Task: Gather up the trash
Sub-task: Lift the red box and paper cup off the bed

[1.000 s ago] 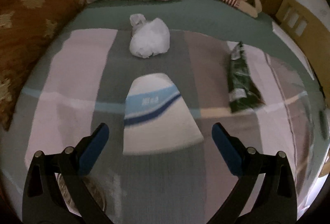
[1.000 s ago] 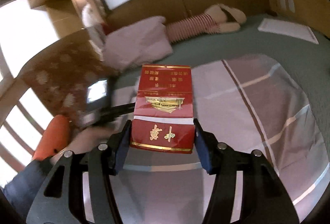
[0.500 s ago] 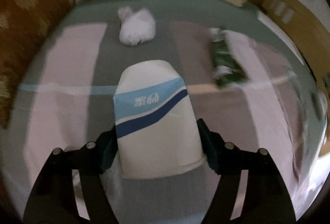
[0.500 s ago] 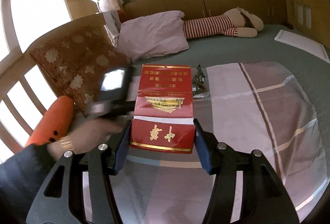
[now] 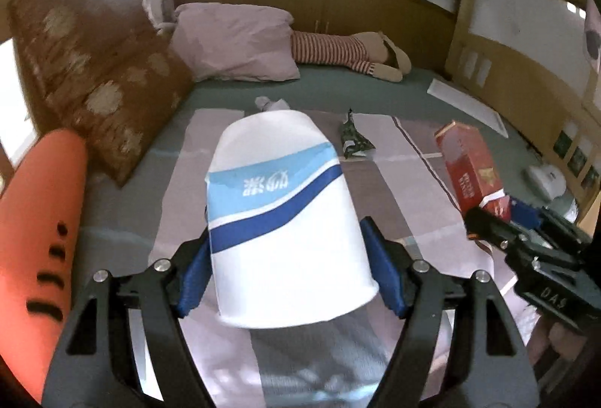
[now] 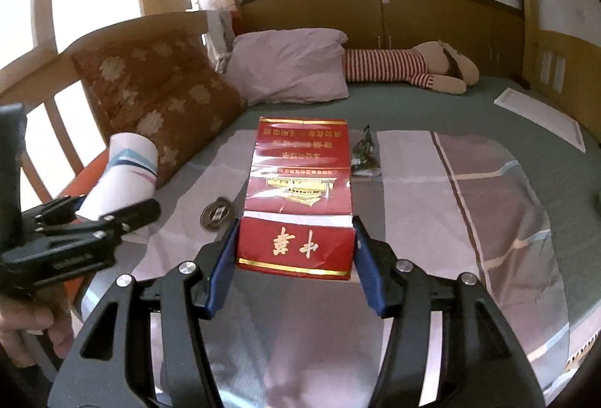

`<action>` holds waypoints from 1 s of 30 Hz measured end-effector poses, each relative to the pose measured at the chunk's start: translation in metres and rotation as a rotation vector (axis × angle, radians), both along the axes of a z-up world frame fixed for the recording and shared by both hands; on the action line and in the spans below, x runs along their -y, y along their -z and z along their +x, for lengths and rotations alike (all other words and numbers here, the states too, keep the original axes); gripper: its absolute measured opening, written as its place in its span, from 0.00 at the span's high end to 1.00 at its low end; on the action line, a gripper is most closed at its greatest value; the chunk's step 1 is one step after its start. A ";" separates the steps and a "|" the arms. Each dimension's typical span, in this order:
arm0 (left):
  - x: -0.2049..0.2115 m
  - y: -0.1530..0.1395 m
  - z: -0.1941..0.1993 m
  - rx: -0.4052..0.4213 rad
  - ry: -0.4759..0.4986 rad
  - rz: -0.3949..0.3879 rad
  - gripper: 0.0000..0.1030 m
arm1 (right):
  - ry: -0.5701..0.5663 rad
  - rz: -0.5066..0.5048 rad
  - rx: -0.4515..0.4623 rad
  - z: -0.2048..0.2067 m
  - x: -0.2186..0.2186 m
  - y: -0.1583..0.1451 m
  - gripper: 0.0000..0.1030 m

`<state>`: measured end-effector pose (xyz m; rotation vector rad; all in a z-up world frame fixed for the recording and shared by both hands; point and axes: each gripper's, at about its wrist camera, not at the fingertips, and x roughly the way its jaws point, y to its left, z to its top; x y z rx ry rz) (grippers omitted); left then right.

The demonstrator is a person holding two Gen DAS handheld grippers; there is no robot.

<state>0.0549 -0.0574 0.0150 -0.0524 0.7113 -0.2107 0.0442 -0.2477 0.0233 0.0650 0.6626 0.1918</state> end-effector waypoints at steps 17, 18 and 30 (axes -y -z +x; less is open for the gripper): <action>-0.003 0.021 0.003 -0.030 0.020 0.030 0.28 | 0.024 -0.019 -0.027 -0.008 -0.005 0.012 0.45; -0.003 0.022 0.004 -0.031 0.020 0.030 0.28 | 0.025 -0.017 -0.026 -0.008 -0.004 0.012 0.45; 0.004 0.029 0.006 -0.044 0.046 0.031 0.27 | 0.067 0.033 0.054 -0.041 0.023 -0.015 0.45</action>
